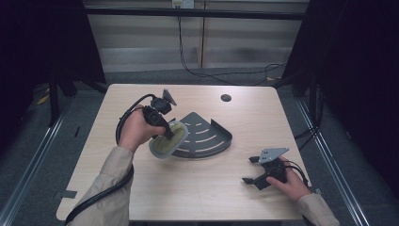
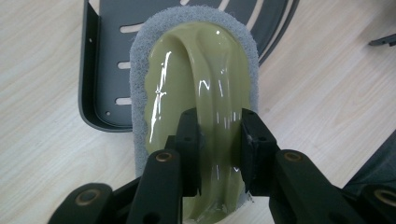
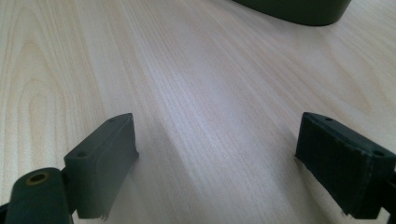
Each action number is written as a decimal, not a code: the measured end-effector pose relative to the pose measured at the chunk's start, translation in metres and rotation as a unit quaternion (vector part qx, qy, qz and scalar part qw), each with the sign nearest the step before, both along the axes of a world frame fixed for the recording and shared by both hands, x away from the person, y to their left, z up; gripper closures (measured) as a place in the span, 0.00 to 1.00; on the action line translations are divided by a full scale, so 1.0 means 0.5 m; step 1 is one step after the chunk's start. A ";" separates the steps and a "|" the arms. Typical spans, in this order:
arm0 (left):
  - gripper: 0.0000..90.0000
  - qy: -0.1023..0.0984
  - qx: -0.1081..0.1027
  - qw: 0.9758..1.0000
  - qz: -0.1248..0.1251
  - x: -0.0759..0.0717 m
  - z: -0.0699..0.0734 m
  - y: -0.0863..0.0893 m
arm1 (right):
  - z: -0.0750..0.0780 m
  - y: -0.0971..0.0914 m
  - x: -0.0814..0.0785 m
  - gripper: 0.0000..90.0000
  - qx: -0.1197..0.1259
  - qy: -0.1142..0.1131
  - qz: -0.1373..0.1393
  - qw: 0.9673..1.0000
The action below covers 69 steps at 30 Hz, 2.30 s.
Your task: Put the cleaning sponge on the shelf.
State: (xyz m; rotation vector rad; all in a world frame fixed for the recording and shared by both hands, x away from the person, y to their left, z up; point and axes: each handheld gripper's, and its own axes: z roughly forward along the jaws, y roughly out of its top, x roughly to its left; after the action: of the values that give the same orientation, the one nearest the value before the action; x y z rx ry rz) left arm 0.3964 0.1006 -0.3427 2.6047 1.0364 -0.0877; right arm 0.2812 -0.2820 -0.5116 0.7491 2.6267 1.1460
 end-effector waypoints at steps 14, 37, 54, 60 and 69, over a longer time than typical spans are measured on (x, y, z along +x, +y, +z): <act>0.80 -0.005 0.008 1.000 0.001 0.033 -0.001 -0.019 | 0.000 0.000 0.000 0.13 0.000 0.000 0.000 1.000; 0.80 -0.011 0.025 1.000 -0.011 0.076 -0.010 -0.054 | 0.000 0.000 0.000 0.13 0.000 0.000 0.000 1.000; 0.80 -0.016 0.026 1.000 -0.003 0.104 -0.032 -0.070 | 0.000 0.000 0.000 0.13 0.000 0.001 0.000 1.000; 0.80 -0.014 0.024 1.000 -0.002 0.111 -0.040 -0.080 | 0.000 0.000 0.000 0.13 0.000 0.001 0.000 1.000; 0.80 -0.015 0.028 0.999 -0.006 0.120 -0.056 -0.091 | 0.000 0.000 0.000 0.13 -0.001 0.001 0.001 1.000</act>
State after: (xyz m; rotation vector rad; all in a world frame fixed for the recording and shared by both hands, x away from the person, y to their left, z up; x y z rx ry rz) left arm 0.4563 0.0551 -0.3707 2.6536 1.0277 -0.0215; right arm 0.2813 -0.2822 -0.5115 0.7477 2.6292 1.1449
